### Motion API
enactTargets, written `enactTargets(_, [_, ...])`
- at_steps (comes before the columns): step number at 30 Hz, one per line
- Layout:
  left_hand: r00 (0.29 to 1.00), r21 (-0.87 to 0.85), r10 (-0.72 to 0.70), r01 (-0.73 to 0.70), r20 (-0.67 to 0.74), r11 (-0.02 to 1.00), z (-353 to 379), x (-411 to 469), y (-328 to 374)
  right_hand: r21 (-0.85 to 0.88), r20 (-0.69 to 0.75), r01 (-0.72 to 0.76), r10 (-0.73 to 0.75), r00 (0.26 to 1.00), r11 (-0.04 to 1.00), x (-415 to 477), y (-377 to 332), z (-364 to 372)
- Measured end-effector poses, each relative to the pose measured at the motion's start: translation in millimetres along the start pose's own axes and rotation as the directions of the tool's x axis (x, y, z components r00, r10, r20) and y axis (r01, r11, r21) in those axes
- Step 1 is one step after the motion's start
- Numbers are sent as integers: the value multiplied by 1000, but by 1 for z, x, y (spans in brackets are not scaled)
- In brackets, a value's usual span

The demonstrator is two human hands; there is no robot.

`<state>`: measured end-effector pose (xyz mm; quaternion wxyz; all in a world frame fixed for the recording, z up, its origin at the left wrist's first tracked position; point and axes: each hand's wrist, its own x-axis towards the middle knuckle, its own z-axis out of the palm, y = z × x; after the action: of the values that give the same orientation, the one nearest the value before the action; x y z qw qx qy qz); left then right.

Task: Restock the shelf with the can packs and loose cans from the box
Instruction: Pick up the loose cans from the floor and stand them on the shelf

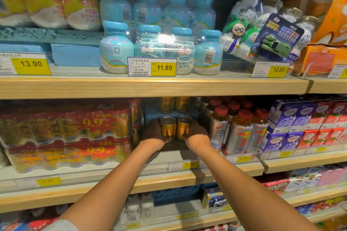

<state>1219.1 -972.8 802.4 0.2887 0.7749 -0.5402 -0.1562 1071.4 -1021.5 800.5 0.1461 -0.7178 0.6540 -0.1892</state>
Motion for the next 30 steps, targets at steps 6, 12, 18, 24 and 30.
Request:
enactTargets(6, [997,-44,-2,6,73,999,-2,-10,-1,52,-50,66,-64,997,996,-11,4,-2])
enactTargets(12, [985,84,-103,93,136,992,-7,-30,2,1,-69,185,-184,980,983,-37,10,-6])
enactTargets(18, [995,141,-95,96,-9,985,-21,-65,12,84,-301,663,-615,728,744,-105,-7,-27])
enactTargets(24, [997,39,28,-26,-71,999,-39,-128,48,389,-373,748,-651,661,537,-159,2,-50])
enactTargets(30, [958,-331,278,-241,71,912,8,-209,81,411,-449,831,-710,542,375,-214,72,-93])
